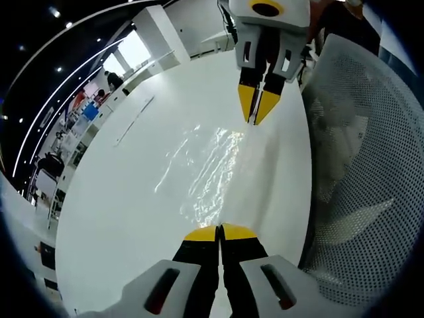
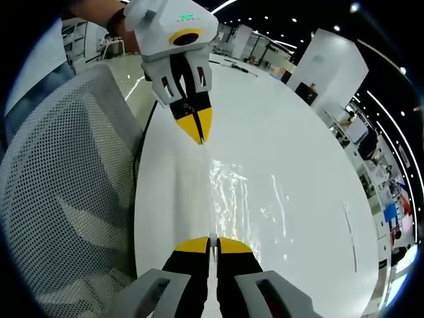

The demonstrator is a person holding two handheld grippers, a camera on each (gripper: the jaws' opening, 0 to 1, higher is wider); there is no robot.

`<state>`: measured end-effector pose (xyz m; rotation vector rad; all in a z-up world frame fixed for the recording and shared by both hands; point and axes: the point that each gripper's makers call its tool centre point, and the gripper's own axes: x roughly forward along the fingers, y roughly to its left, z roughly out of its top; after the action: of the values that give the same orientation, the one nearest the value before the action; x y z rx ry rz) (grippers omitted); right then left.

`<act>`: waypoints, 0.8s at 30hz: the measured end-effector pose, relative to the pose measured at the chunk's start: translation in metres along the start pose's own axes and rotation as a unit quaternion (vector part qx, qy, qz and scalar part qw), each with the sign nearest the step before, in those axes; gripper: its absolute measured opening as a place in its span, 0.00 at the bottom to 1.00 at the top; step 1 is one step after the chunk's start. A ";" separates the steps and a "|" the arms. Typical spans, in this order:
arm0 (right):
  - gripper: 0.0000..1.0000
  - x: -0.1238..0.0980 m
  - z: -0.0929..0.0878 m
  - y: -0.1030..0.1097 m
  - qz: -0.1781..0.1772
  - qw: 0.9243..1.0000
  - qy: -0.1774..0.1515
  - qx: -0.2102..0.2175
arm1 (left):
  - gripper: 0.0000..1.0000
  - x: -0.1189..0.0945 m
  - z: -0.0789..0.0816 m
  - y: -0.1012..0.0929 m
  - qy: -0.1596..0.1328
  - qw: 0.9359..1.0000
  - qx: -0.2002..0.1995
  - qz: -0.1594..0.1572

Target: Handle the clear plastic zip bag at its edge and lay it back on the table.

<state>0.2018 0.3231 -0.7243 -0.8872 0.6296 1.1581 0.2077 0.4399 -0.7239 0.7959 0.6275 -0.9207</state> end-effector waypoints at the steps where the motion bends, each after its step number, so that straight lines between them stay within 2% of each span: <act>1: 0.00 0.000 0.000 0.000 0.000 1.000 0.000 0.000 | 0.00 0.000 0.000 0.000 0.000 1.000 0.000 0.000; 7: 0.00 -0.001 -0.002 -0.002 -0.002 1.000 0.003 0.000 | 0.00 0.000 -0.004 0.002 0.003 1.000 -0.003 0.002; 17: 0.00 -0.007 0.000 -0.002 -0.008 1.000 0.000 0.005 | 0.00 -0.001 -0.001 0.004 -0.001 1.000 -0.003 0.005; 24: 0.00 -0.002 -0.004 -0.001 -0.011 1.000 0.000 0.011 | 0.00 0.001 -0.002 0.002 0.003 1.000 -0.006 0.006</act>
<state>0.2026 0.3188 -0.7240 -0.8732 0.6300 1.1304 0.2099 0.4418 -0.7247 0.7904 0.6319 -0.9021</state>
